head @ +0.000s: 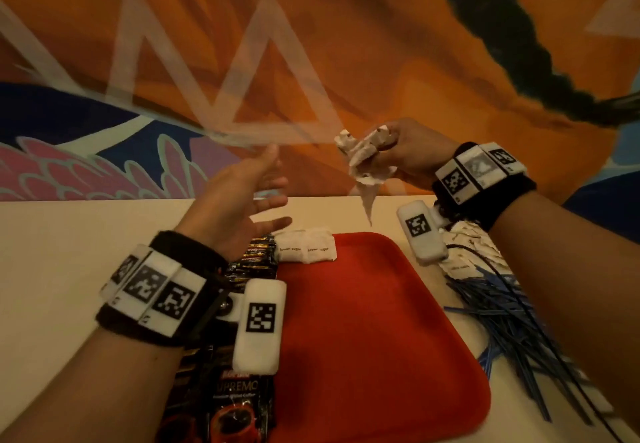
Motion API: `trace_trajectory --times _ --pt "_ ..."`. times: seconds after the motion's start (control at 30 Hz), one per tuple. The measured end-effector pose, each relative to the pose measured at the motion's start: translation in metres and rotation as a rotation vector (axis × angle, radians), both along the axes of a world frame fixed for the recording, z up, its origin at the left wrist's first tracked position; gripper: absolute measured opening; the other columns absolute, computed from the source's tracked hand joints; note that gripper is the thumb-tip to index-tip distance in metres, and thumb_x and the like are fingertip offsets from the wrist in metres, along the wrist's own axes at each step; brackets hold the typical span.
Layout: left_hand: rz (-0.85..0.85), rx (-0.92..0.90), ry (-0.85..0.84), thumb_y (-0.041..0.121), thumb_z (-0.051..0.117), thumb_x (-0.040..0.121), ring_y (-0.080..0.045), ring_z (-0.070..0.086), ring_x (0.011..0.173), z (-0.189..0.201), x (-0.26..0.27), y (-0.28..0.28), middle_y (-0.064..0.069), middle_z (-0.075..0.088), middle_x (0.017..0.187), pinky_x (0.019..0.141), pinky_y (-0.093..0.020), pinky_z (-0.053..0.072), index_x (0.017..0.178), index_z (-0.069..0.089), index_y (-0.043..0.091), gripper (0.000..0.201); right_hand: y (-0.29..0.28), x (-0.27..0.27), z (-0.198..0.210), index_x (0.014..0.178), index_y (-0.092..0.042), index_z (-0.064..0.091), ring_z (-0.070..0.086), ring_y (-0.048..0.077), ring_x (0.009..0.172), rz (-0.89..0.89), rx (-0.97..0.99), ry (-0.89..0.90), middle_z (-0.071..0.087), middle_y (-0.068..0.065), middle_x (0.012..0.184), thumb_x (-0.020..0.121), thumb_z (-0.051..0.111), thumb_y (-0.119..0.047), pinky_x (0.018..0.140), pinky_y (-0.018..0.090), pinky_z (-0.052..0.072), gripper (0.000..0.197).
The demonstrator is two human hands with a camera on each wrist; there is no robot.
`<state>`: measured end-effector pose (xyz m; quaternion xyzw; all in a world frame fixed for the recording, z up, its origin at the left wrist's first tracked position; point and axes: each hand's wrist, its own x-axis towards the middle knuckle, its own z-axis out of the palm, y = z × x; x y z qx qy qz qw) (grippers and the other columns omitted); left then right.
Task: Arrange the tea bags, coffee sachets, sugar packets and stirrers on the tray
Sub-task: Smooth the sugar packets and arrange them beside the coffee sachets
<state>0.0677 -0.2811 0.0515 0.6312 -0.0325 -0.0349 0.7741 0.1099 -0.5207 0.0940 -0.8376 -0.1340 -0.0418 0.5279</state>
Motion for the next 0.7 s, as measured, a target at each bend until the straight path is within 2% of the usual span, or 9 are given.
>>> trace_trajectory --times 0.1,0.17,0.23,0.3,0.4,0.5,0.6,0.67,0.7 --pt "-0.147 -0.19 0.221 0.072 0.057 0.083 -0.048 0.05 0.122 -0.006 0.002 -0.003 -0.017 0.053 0.134 0.088 -0.063 0.051 0.135 0.053 0.023 0.072 0.033 -0.022 0.008 0.081 -0.003 0.063 0.071 0.018 0.071 0.207 0.147 0.017 0.072 0.007 0.072 0.078 0.053 0.029 0.065 0.026 0.058 0.033" --pt "-0.313 -0.369 0.294 0.078 0.051 0.083 -0.055 0.052 0.119 -0.009 0.001 -0.006 -0.025 0.052 0.136 0.093 -0.07 0.046 0.14 0.051 0.02 0.081 0.055 -0.031 0.006 0.081 -0.006 0.066 0.07 0.022 0.076 0.245 0.166 -0.006 0.072 0.008 0.076 0.078 0.057 0.026 0.073 0.034 0.057 0.033" --pt "-0.408 -0.482 0.255 0.076 0.04 0.089 -0.048 0.062 0.108 -0.007 -0.002 -0.009 -0.023 0.06 0.131 0.097 -0.066 0.046 0.138 0.057 0.017 0.079 0.075 -0.036 -0.002 0.082 -0.007 0.068 0.068 0.031 0.082 0.226 0.147 -0.062 0.071 0.013 0.081 0.077 0.063 0.022 0.08 0.046 0.055 0.029" --pt "-0.362 -0.541 0.182 0.069 0.031 0.096 -0.04 0.063 0.113 -0.005 -0.005 -0.014 -0.017 0.066 0.128 0.095 -0.057 0.051 0.134 0.061 0.018 0.07 0.09 -0.038 -0.01 0.086 -0.006 0.068 0.069 0.03 0.083 0.194 0.074 -0.164 0.072 0.014 0.085 0.077 0.068 0.016 0.079 0.046 0.056 0.024" --pt "-0.183 -0.616 0.145 0.059 0.038 0.101 -0.029 0.063 0.118 -0.004 -0.002 -0.015 -0.009 0.068 0.126 0.084 -0.044 0.057 0.129 0.063 0.017 0.057 0.107 -0.041 -0.018 0.098 -0.012 0.061 0.065 0.025 0.081 0.097 -0.21 -0.353 0.07 0.006 0.088 0.084 0.068 -0.005 0.072 0.042 0.053 0.017" --pt "-0.093 -0.668 0.132 0.041 0.05 0.099 -0.021 0.063 0.11 -0.006 0.006 -0.012 -0.005 0.066 0.107 0.087 -0.038 0.054 0.112 0.06 0.017 0.029 0.119 -0.043 -0.028 0.107 -0.019 0.05 0.055 0.022 0.087 0.062 -0.389 -0.497 0.062 0.0 0.094 0.089 0.055 -0.017 0.07 0.041 0.044 0.019" --pt "-0.032 -0.676 0.123 0.031 0.054 0.096 -0.018 0.067 0.088 -0.007 0.012 -0.009 -0.006 0.066 0.087 0.078 -0.033 0.056 0.093 0.064 0.015 0.019 0.125 -0.044 -0.04 0.113 -0.022 0.049 0.042 0.018 0.107 0.021 -0.492 -0.556 0.05 -0.004 0.112 0.083 0.046 -0.031 0.086 0.046 0.04 0.032" --pt "-0.024 -0.704 0.095 0.027 0.056 0.096 -0.018 0.067 0.086 -0.006 0.014 -0.006 -0.008 0.067 0.092 0.072 -0.031 0.057 0.103 0.065 0.013 0.018 0.124 -0.047 -0.041 0.119 -0.024 0.052 0.039 0.016 0.117 0.0 -0.45 -0.594 0.043 -0.005 0.124 0.083 0.052 -0.038 0.096 0.042 0.039 0.039" --pt "-0.014 -0.718 0.081 0.025 0.059 0.095 -0.018 0.067 0.085 -0.006 0.015 -0.004 -0.008 0.066 0.095 0.069 -0.029 0.058 0.11 0.064 0.012 0.02 0.122 -0.049 -0.04 0.119 -0.024 0.054 0.04 0.015 0.117 -0.005 -0.372 -0.658 0.043 -0.004 0.124 0.082 0.058 -0.037 0.097 0.037 0.039 0.039"
